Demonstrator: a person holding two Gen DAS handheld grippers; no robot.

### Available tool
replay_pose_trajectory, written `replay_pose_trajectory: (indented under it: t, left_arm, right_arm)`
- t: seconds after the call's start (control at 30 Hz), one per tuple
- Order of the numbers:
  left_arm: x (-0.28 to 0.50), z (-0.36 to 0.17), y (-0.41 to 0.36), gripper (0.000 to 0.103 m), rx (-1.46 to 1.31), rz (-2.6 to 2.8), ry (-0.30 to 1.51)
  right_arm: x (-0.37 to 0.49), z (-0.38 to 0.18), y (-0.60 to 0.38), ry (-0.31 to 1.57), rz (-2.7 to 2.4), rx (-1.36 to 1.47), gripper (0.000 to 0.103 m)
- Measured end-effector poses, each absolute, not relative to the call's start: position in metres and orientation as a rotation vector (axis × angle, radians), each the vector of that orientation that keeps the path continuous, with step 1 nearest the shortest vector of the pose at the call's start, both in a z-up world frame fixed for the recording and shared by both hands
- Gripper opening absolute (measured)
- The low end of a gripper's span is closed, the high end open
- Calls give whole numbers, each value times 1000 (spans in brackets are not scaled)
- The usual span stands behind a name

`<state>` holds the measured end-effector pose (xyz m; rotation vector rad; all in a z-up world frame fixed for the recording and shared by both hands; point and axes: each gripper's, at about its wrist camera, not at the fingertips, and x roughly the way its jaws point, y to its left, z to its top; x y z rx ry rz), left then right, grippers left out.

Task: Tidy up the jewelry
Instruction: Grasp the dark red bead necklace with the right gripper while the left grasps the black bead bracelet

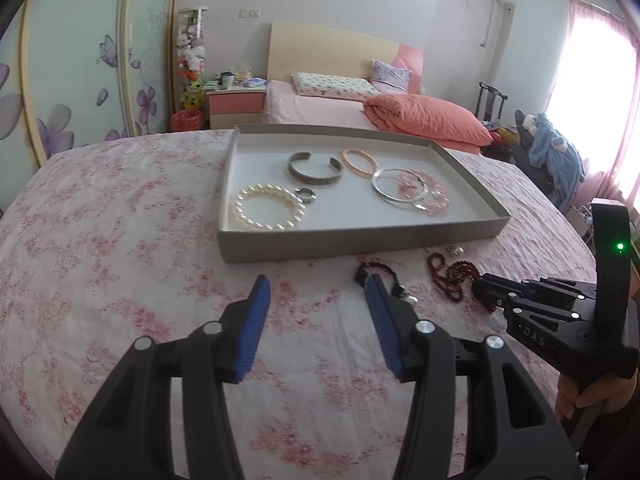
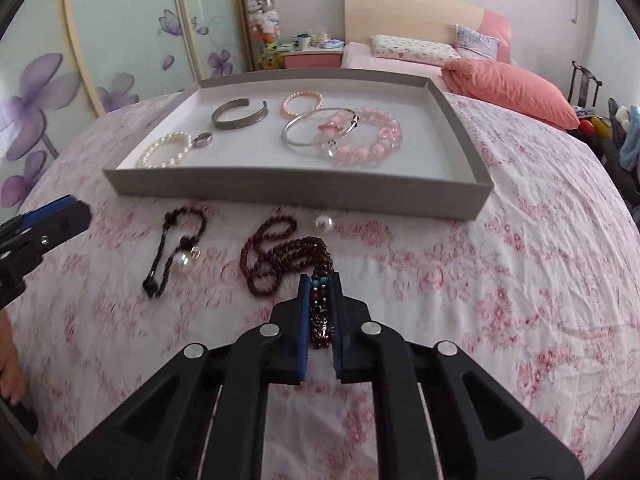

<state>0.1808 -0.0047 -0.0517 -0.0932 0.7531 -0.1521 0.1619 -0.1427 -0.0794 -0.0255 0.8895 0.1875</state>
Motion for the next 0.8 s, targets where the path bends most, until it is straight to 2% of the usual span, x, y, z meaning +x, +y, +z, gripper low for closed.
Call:
replay_pose_trajectory:
  t: [0.27,0.53,0.57,0.67,0.7,0.8]
  left_arm:
    - [180,-63,-43,57,-5,-247,791]
    - [193,-83,-78,56,94,-245,860]
    - [195,-85,-80,54,107,-234,873]
    - [202,-90,-85,34,134,-203,896]
    - [204,-89,-85,23,143,-194,895]
    - [207,-88,-76,10,139,-157,906]
  right_arm:
    - [159,-79,-198,883,-22,72,10]
    - [157,-79,-189,885,-20,11,10]
    - [158,-79,-190,885,-18,15,10]
    - [160,-79,-192,885,-14,23,10]
    - [160,-79,-192,885,-15,22,10]
    - [159,-79,-192,885,-8,18,10]
